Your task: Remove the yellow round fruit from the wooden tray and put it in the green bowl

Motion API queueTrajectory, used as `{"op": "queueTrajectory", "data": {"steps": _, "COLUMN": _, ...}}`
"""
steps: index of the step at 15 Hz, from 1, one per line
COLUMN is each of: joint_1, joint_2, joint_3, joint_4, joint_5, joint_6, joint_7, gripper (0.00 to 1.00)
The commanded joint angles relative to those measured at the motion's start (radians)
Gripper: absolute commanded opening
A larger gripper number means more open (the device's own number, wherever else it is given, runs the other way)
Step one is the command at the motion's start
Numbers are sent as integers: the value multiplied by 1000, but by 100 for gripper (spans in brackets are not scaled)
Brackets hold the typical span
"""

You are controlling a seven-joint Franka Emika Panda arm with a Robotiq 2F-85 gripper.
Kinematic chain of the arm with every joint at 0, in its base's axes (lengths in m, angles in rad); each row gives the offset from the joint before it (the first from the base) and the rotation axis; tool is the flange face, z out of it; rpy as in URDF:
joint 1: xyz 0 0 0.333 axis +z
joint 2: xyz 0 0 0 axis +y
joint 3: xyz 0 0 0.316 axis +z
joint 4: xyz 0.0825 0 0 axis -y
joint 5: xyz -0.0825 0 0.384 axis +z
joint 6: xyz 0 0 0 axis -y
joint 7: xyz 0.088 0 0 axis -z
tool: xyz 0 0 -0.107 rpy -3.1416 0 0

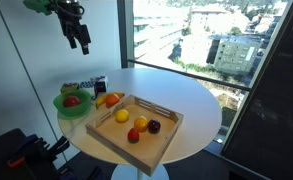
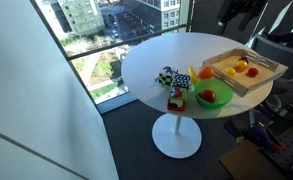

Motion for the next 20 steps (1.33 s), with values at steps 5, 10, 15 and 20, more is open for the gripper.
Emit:
{"op": "queueTrajectory", "data": {"steps": 5, "joint_1": -60, "joint_2": 22, "joint_3": -9, "joint_4": 30, "joint_5": -104, "joint_6": -23, "joint_7": 48, "gripper": 100}}
{"op": "queueTrajectory", "data": {"steps": 10, "joint_1": -109, "joint_2": 42, "joint_3": -20, "joint_4": 33, "joint_5": -180, "joint_6": -41, "joint_7": 107, "gripper": 100}}
{"op": "queueTrajectory", "data": {"steps": 15, "joint_1": -135, "joint_2": 86, "joint_3": -55, "joint_4": 36, "joint_5": -187, "joint_6": -61, "joint_7": 102, "gripper": 100}}
{"op": "queueTrajectory", "data": {"steps": 20, "joint_1": -137, "joint_2": 135, "joint_3": -98, "joint_4": 37, "joint_5": -194, "joint_6": -42, "joint_7": 42, "gripper": 100}}
